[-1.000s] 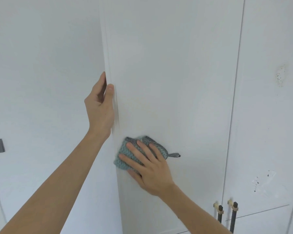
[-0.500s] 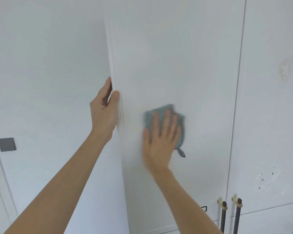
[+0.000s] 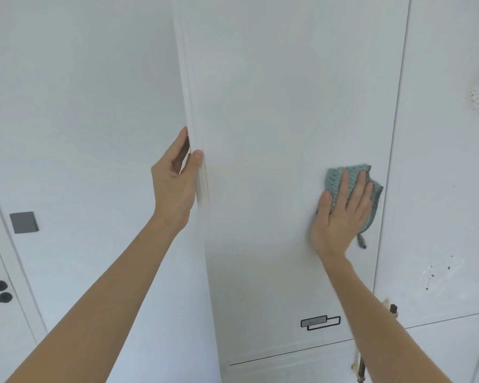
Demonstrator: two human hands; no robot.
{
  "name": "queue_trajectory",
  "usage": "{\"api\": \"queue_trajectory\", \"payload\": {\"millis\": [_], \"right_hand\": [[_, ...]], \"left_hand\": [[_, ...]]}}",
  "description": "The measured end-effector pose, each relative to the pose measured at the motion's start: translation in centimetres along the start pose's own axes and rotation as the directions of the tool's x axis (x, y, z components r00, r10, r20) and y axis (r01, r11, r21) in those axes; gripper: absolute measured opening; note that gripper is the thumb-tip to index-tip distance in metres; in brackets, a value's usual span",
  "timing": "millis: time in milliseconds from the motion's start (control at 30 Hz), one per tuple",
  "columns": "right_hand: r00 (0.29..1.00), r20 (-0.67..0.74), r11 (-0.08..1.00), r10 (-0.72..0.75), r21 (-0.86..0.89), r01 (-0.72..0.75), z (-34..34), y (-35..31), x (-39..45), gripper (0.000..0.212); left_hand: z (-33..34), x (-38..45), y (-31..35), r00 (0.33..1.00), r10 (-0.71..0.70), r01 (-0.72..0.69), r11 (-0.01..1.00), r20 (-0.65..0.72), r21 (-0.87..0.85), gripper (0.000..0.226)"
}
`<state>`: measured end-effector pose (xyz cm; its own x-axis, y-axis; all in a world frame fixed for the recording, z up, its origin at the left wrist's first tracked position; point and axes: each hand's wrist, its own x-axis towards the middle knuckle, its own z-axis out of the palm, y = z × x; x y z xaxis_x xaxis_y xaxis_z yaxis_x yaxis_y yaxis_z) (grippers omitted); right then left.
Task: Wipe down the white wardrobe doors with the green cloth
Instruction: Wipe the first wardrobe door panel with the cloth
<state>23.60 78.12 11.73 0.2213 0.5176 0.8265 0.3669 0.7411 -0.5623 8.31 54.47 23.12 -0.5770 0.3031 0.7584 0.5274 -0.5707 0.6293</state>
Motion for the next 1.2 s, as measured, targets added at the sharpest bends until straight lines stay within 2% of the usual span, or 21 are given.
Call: {"api": "queue_trajectory", "payload": {"millis": [67, 100, 167, 233, 267, 333, 367, 433, 467, 533, 633, 733, 800, 833, 900, 933, 1000, 1067, 1100, 1133, 1200], "right_hand": [[0.987, -0.081, 0.99, 0.142, 0.03, -0.14, 1.2, -4.3, -1.3, 0.055], [0.991, -0.083, 0.994, 0.11, 0.036, -0.107, 1.7, -6.6, -2.5, 0.056], [0.975, 0.046, 0.975, -0.218, 0.042, 0.216, 2.5, -10.2, -6.6, 0.055], [0.779, 0.211, 0.807, -0.591, 0.134, 0.576, 2.3, -11.4, -11.5, 0.051], [0.666, 0.256, 0.711, -0.701, 0.178, 0.68, 2.1, -10.7, -13.2, 0.05], [0.511, 0.29, 0.575, -0.809, 0.214, 0.789, 1.5, -7.8, -14.1, 0.049], [0.475, 0.307, 0.546, -0.825, 0.214, 0.81, 1.2, -5.9, -13.8, 0.049], [0.485, 0.327, 0.556, -0.811, 0.172, 0.814, 0.5, -2.0, -12.2, 0.049], [0.534, 0.325, 0.597, -0.781, 0.137, 0.79, 0.0, -0.1, -11.1, 0.049], [0.685, 0.311, 0.735, -0.659, 0.068, 0.675, -0.8, 2.7, -8.8, 0.048], [0.895, 0.224, 0.917, -0.386, -0.009, 0.398, -0.7, 3.3, -7.0, 0.05], [0.995, 0.087, 0.999, -0.044, -0.005, 0.044, 0.6, -1.0, -7.5, 0.053], [0.996, 0.018, 0.995, 0.092, 0.026, -0.093, 1.6, -5.4, -8.5, 0.054], [0.999, 0.027, 0.998, 0.046, 0.033, -0.047, 2.0, -7.3, -9.6, 0.054], [0.968, 0.111, 0.973, -0.226, 0.064, 0.22, 2.6, -10.3, -13.0, 0.052], [0.91, 0.163, 0.924, -0.382, 0.093, 0.371, 2.6, -11.0, -14.8, 0.051], [0.738, 0.241, 0.775, -0.63, 0.148, 0.614, 2.3, -9.4, -17.1, 0.05], [0.564, 0.296, 0.624, -0.771, 0.174, 0.761, 1.8, -5.3, -16.9, 0.049], [0.522, 0.326, 0.593, -0.788, 0.174, 0.786, 1.4, -3.0, -16.3, 0.048], [0.519, 0.341, 0.593, -0.784, 0.162, 0.789, 0.9, -0.9, -15.3, 0.048], [0.62, 0.341, 0.685, -0.706, 0.109, 0.72, -0.3, 2.4, -12.6, 0.046]], "left_hand": [[-0.3, -0.3, -0.1, 1.0, 0.001, -0.001, 1.0, 0.016, 0.01, 0.051], [-0.4, -0.5, -0.2, 1.0, -0.001, 0.001, 1.0, 0.021, 0.015, 0.05], [-0.8, -0.8, -0.4, 1.0, -0.008, 0.008, 1.0, 0.022, 0.018, 0.048], [-0.9, -0.9, -0.6, 1.0, -0.012, 0.012, 1.0, 0.017, 0.016, 0.048], [-0.9, -0.9, -0.7, 1.0, -0.015, 0.015, 1.0, 0.013, 0.015, 0.048], [-0.8, -0.8, -0.8, 1.0, -0.017, 0.017, 1.0, 0.006, 0.014, 0.048], [-0.8, -0.8, -0.8, 1.0, -0.015, 0.015, 1.0, 0.008, 0.017, 0.048], [-0.8, -0.8, -1.0, 1.0, -0.01, 0.01, 1.0, 0.014, 0.018, 0.049], [-0.7, -0.9, -1.2, 1.0, -0.011, 0.011, 1.0, 0.011, 0.011, 0.048], [-0.6, -1.1, -1.4, 1.0, -0.007, 0.007, 1.0, -0.01, -0.013, 0.047], [-0.5, -1.3, -1.9, 0.999, -0.014, 0.012, 0.999, -0.035, -0.037, 0.046], [-0.7, -1.8, -2.3, 0.999, -0.03, 0.029, 0.999, -0.021, -0.034, 0.047], [-1.1, -2.3, -2.5, 0.999, -0.034, 0.033, 0.999, -0.006, -0.016, 0.047], [-1.2, -2.6, -2.6, 0.999, -0.039, 0.039, 0.999, 0.0, -0.007, 0.046], [-1.6, -2.8, -2.6, 0.999, -0.049, 0.049, 0.999, 0.009, 0.002, 0.046], [-1.8, -2.9, -2.6, 0.998, -0.054, 0.054, 0.999, 0.013, 0.005, 0.045], [-1.9, -3.0, -2.7, 0.997, -0.066, 0.066, 0.998, 0.025, 0.012, 0.045], [-2.2, -3.2, -2.7, 0.997, -0.068, 0.068, 0.997, 0.039, 0.022, 0.045], [-2.3, -3.3, -2.8, 0.996, -0.075, 0.074, 0.997, 0.05, 0.029, 0.045], [-2.4, -3.6, -2.9, 0.995, -0.083, 0.081, 0.996, 0.056, 0.033, 0.045], [-2.4, -4.2, -3.0, 0.994, -0.099, 0.098, 0.995, 0.049, 0.03, 0.044]]}}
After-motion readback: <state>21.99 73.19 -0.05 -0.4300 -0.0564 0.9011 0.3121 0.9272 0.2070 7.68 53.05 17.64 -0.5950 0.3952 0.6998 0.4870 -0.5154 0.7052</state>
